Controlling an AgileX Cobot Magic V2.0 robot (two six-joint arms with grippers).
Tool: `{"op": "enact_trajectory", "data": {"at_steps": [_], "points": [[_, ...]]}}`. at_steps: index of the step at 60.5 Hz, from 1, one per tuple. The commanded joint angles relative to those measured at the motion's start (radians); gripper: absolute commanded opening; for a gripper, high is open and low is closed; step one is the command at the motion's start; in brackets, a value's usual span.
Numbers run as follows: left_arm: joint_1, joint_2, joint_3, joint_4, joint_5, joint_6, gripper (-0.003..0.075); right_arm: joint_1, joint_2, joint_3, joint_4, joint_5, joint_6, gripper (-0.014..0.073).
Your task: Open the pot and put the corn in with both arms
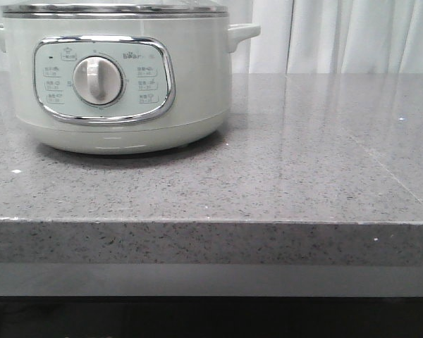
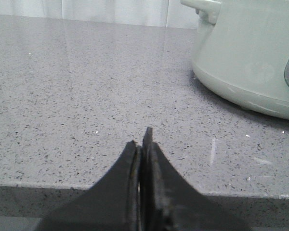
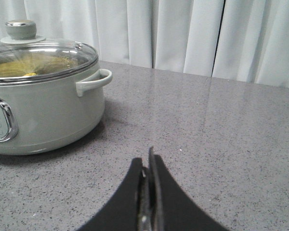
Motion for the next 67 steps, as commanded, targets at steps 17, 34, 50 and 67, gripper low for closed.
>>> {"op": "enact_trajectory", "data": {"at_steps": [17,34,50,67], "points": [[0.000,-0.026,-0.001,-0.011,-0.089,-0.011,-0.0018,-0.100,-0.019,0.094,-0.060,-0.190,0.037,-0.0064],[0.000,-0.026,-0.001,-0.011,-0.089,-0.011,-0.0018,-0.253,-0.254,0.332,-0.120,-0.166,0.123,-0.0064],[0.000,-0.026,-0.001,-0.011,-0.089,-0.011,-0.0018,-0.280,-0.357,0.372,-0.120,-0.058,0.126,-0.0064],[0.000,-0.024,-0.001,-0.011,-0.087,-0.011,-0.0018,-0.280,-0.356,0.372,-0.120,-0.038,0.126,-0.0064]]}}
